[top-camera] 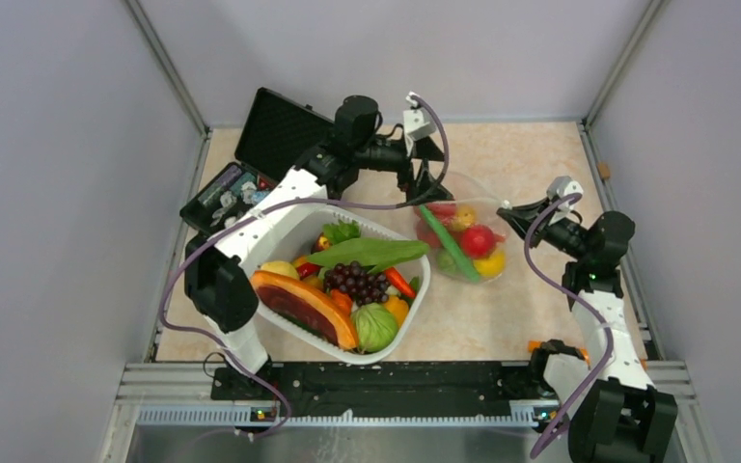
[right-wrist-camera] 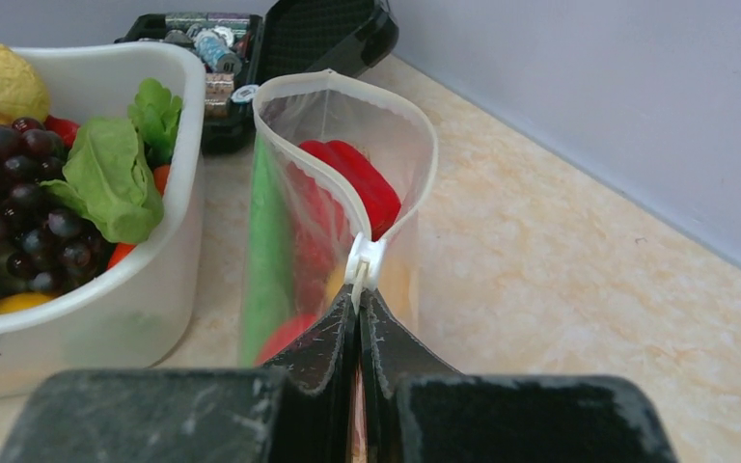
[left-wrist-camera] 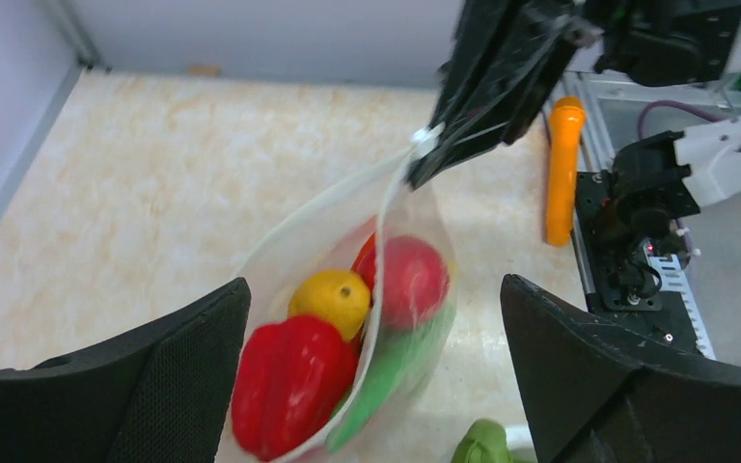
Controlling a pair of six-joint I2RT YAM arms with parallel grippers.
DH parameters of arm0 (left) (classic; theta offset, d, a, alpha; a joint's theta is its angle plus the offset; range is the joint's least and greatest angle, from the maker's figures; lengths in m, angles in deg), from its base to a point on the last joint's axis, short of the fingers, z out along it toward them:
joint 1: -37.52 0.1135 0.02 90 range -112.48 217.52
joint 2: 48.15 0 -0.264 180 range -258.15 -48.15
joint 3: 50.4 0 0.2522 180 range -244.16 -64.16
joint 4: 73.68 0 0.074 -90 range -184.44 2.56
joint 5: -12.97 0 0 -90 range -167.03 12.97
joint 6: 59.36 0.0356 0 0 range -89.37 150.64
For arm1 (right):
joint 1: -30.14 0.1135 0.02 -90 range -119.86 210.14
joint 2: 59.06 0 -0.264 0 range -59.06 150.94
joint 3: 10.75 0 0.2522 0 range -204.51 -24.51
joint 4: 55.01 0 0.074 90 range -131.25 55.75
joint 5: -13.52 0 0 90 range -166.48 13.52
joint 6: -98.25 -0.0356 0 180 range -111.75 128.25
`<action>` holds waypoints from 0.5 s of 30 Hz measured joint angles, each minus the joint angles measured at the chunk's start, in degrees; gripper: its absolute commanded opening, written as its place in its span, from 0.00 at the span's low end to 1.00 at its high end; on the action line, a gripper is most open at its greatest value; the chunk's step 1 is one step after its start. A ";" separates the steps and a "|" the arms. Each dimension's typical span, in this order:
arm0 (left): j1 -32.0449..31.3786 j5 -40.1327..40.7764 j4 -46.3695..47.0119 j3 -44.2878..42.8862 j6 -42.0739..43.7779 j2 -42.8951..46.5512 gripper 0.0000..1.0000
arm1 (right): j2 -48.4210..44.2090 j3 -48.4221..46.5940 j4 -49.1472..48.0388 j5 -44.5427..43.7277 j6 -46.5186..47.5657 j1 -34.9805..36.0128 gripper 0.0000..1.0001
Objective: Place the food in the zip-top bag and seal the zipper
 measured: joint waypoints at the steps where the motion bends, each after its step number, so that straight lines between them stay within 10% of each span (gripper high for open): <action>1: -0.98 -0.96 1.36 -0.13 1.03 -0.11 0.99 | 0.04 0.00 0.55 0.20 0.28 0.02 0.00; 15: -7.13 -11.58 6.97 -9.88 9.25 -12.70 0.75 | 0.13 -0.37 3.23 2.10 2.60 0.09 0.00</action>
